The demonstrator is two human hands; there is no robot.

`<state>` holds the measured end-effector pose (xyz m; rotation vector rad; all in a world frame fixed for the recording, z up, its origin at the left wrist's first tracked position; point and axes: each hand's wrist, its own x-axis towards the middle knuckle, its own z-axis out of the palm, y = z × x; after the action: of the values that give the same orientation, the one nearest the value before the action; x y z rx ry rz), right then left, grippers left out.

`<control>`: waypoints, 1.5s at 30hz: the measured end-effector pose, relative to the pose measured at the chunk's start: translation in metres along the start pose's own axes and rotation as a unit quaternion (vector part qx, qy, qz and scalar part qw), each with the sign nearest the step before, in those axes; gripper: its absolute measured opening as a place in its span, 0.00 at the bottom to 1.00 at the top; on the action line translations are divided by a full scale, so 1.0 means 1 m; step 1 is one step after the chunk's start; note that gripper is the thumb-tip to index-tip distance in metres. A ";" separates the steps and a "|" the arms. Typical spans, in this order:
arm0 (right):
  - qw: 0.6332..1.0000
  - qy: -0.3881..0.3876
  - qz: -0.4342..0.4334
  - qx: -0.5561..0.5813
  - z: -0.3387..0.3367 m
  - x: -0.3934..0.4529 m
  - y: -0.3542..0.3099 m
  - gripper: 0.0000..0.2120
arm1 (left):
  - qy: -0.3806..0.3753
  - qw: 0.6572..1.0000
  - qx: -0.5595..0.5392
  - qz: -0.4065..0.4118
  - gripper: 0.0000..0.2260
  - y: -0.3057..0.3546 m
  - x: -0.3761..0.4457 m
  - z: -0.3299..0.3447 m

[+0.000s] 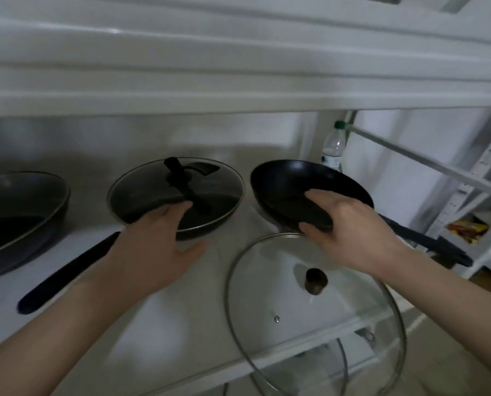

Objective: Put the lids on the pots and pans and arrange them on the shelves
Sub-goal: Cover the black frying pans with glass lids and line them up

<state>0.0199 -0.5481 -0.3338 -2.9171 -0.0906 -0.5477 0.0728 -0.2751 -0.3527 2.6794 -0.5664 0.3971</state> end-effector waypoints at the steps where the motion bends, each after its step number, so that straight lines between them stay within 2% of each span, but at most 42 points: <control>1: 1.000 -0.003 0.004 -0.006 -0.005 -0.003 0.012 0.29 | -0.005 1.000 -0.008 -0.003 0.40 0.011 0.002 0.005; 5: 0.999 0.006 0.013 -0.032 -0.023 -0.011 0.060 0.28 | -0.030 0.999 -0.027 -0.007 0.40 0.058 0.008 0.026; 11: 0.999 -0.019 0.018 -0.041 -0.038 -0.015 0.132 0.27 | -0.029 0.999 -0.045 -0.002 0.28 0.113 0.023 0.057; 15: 0.998 -0.021 0.037 -0.044 -0.038 -0.023 0.167 0.28 | -0.044 0.998 -0.045 0.011 0.36 0.144 0.031 0.083; 21: 0.995 -0.048 0.073 -0.046 -0.019 -0.032 0.208 0.28 | -0.115 0.989 -0.032 0.085 0.36 0.172 0.028 0.118; 24: 0.990 -0.081 0.099 -0.059 -0.009 -0.035 0.227 0.28 | -0.155 0.982 0.021 0.109 0.32 0.178 0.027 0.137; 29: 0.953 -0.192 0.178 -0.151 0.015 -0.036 0.260 0.28 | -0.216 0.957 0.140 0.133 0.22 0.179 0.027 0.162; 34: 0.962 -0.191 0.157 -0.118 0.037 -0.037 0.278 0.13 | -0.218 0.950 0.177 0.134 0.14 0.179 0.026 0.171; 37: 0.972 -0.165 0.140 -0.094 0.043 -0.039 0.283 0.13 | -0.221 0.947 0.189 0.133 0.12 0.182 0.024 0.167; 40: 0.974 -0.160 0.130 -0.095 0.043 -0.038 0.283 0.13 | -0.165 0.960 0.169 0.153 0.10 0.177 0.017 0.163; 41: 0.975 -0.158 0.127 -0.094 0.043 -0.038 0.283 0.13 | -0.172 0.958 0.168 0.159 0.10 0.175 0.014 0.159; 45: 0.976 -0.150 0.124 -0.094 0.045 -0.040 0.284 0.13 | -0.112 0.965 0.153 0.179 0.10 0.166 -0.004 0.147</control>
<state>0.0243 -0.8205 -0.4342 -3.1059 0.2986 -0.0765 0.0255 -0.4752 -0.4353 2.9374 -1.1539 0.2964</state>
